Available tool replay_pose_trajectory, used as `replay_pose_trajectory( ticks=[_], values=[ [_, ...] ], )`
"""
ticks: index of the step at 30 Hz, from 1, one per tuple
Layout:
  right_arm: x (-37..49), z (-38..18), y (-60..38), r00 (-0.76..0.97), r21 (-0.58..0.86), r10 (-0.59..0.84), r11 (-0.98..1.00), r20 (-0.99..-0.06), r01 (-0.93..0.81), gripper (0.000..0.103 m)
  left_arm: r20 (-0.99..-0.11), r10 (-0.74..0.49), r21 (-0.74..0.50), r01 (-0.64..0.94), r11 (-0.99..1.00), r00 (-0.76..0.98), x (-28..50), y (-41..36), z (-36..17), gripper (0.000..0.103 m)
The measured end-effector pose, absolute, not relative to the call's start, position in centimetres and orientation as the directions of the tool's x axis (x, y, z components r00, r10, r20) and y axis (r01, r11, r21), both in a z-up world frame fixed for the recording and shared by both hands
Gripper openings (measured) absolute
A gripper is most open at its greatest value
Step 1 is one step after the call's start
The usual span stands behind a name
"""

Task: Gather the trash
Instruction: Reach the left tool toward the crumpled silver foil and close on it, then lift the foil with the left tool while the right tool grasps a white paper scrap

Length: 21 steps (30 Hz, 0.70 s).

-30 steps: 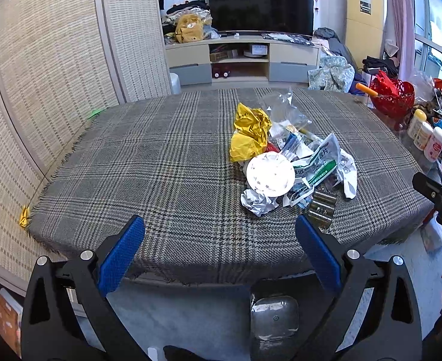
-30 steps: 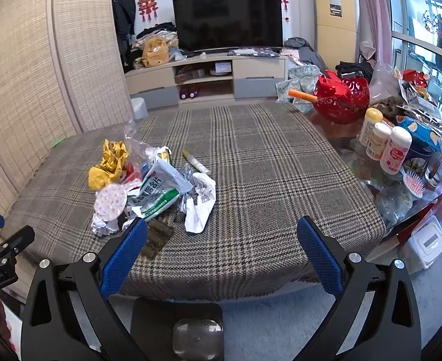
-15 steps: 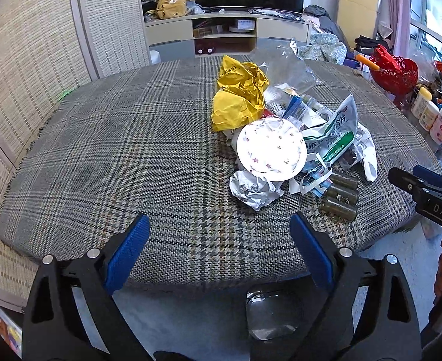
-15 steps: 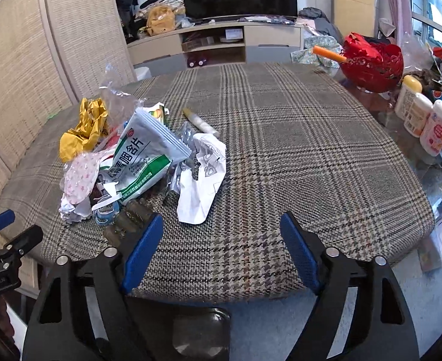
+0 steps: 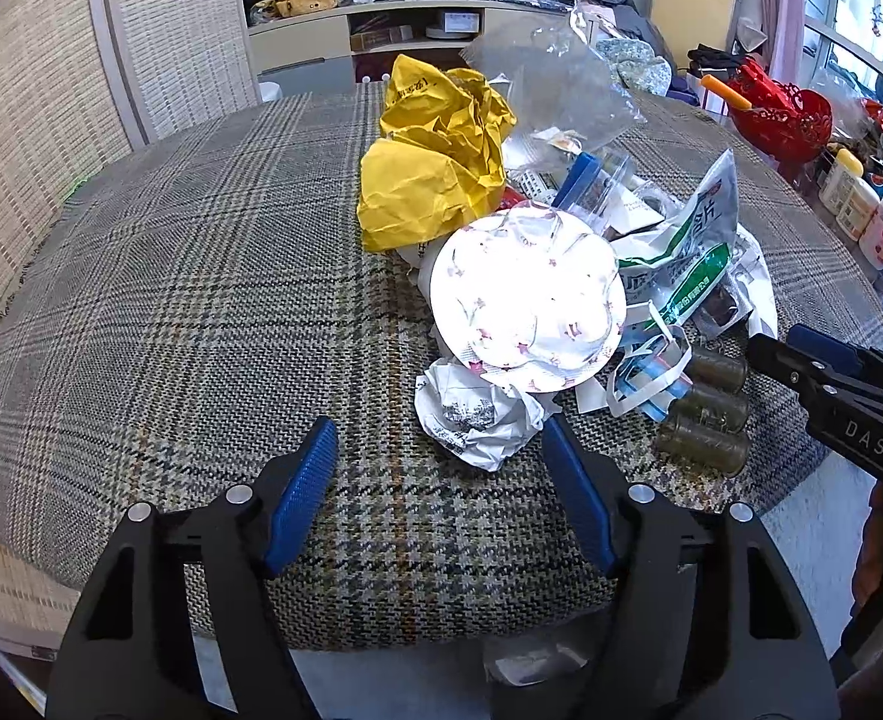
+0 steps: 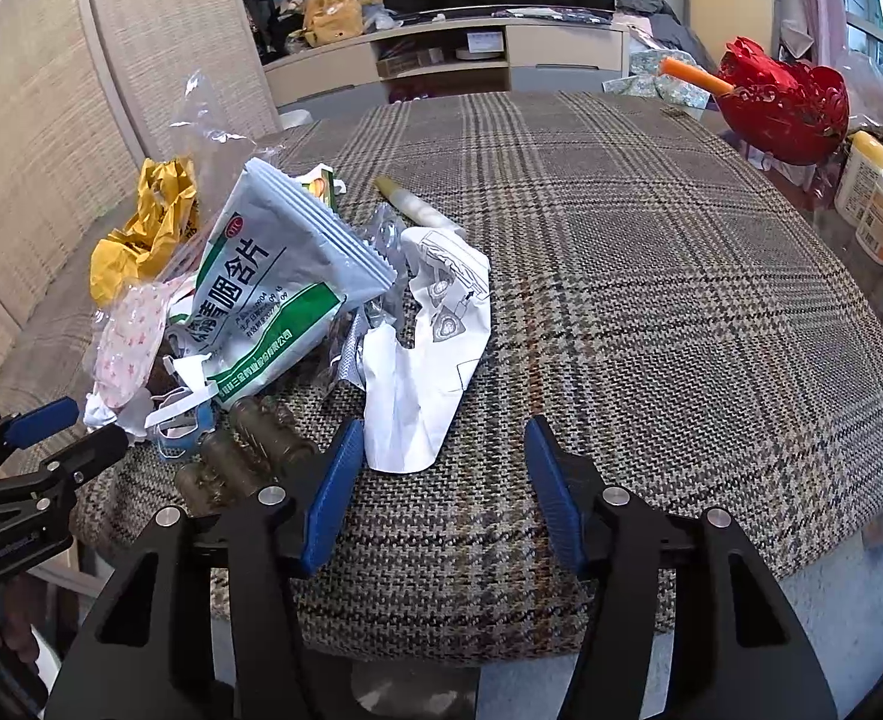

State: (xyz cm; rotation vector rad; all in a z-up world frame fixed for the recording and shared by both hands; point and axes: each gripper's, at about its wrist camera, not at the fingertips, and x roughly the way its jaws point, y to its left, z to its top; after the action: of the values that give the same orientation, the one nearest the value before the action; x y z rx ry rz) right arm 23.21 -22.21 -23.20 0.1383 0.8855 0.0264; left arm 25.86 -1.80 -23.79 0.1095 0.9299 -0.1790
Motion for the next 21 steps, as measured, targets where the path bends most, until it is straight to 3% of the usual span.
replay_pose_trajectory(
  ticks=[2,4,9,10,12,21],
  values=[
    [23.3,-23.2,-22.3,0.641,0.128,0.075,0.991,-0.764,0.037,0.049,-0.806,-0.111,0.011,0.202,0.979,0.582,26.0,-1.7,-24.1,0.058],
    [23.4,-23.2,-22.3,0.644,0.125,0.071,0.991,-0.761,0.038,0.031,-0.806,-0.119,0.003,0.206,0.979,0.580,26.1,-1.7,-24.2,0.050],
    [23.2,-22.9,-22.6,0.663,0.089,0.034,0.995,-0.747,0.050,0.013,-0.803,-0.124,0.011,0.223,0.975,0.583,25.8,-1.8,-24.3,0.038],
    [23.1,-22.7,-22.7,0.668,0.084,0.027,0.995,-0.744,0.053,0.011,-0.803,-0.124,0.012,0.223,0.975,0.583,25.8,-1.7,-24.3,0.031],
    [22.8,-22.4,-23.0,0.675,0.072,0.015,0.996,-0.738,0.056,0.009,-0.802,-0.128,0.003,0.218,0.976,0.583,25.5,-1.4,-24.2,0.027],
    [21.1,-21.0,-23.4,0.686,0.028,-0.038,0.996,-0.727,0.084,0.008,-0.802,-0.123,-0.017,0.184,0.983,0.585,23.5,0.1,-23.2,0.019]
  ],
)
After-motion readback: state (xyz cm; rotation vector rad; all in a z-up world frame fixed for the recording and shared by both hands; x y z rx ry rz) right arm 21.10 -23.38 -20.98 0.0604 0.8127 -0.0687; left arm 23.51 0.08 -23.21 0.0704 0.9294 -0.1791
